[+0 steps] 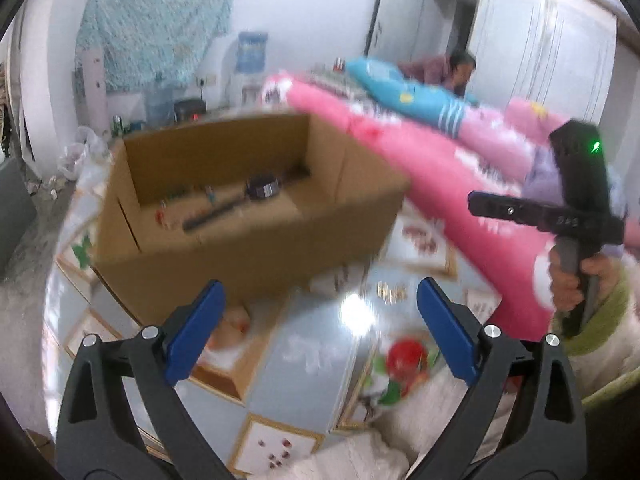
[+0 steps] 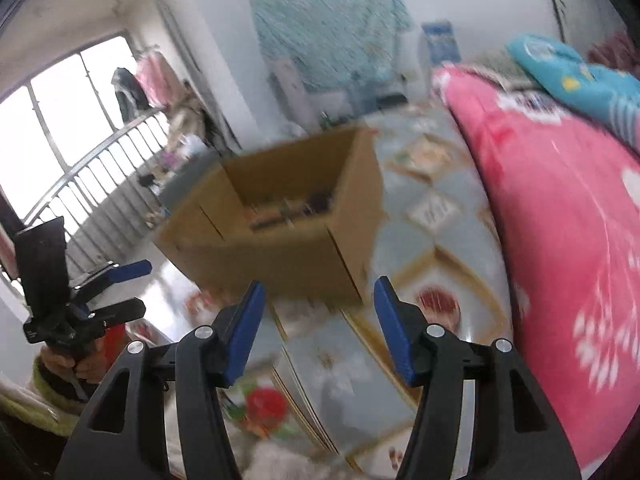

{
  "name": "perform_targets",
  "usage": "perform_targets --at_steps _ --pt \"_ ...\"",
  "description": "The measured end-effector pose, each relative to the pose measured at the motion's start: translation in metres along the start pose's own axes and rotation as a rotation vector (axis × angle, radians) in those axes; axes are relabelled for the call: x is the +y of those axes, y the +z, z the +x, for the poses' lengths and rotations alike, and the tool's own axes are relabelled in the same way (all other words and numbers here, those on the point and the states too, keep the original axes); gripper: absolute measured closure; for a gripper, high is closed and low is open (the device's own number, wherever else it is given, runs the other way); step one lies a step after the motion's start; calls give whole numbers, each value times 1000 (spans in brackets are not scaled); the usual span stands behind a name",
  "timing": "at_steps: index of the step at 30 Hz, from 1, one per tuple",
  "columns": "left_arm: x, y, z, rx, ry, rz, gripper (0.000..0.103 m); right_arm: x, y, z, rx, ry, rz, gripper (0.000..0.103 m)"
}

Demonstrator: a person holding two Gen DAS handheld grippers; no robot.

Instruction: Organize jewelry

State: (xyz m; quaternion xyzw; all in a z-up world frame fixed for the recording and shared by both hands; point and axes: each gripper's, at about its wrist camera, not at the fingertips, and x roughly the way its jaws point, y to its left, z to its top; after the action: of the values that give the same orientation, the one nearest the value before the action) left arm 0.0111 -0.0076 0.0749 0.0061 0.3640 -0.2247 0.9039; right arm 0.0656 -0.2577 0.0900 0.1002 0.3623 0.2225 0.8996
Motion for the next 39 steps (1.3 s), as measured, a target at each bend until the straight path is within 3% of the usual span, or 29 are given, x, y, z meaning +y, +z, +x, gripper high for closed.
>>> perform_targets --at_steps 8,16,24,39 --pt "-17 -32 77 204 127 39 10 -6 -46 33 107 -75 8 50" --pt "-17 -41 106 274 196 64 10 14 -55 56 138 -91 -113 66" --pt "-12 -47 102 234 186 34 8 29 -55 72 162 -108 -222 80" --pt "-15 -51 100 171 186 49 7 53 -43 116 220 -60 -333 80"
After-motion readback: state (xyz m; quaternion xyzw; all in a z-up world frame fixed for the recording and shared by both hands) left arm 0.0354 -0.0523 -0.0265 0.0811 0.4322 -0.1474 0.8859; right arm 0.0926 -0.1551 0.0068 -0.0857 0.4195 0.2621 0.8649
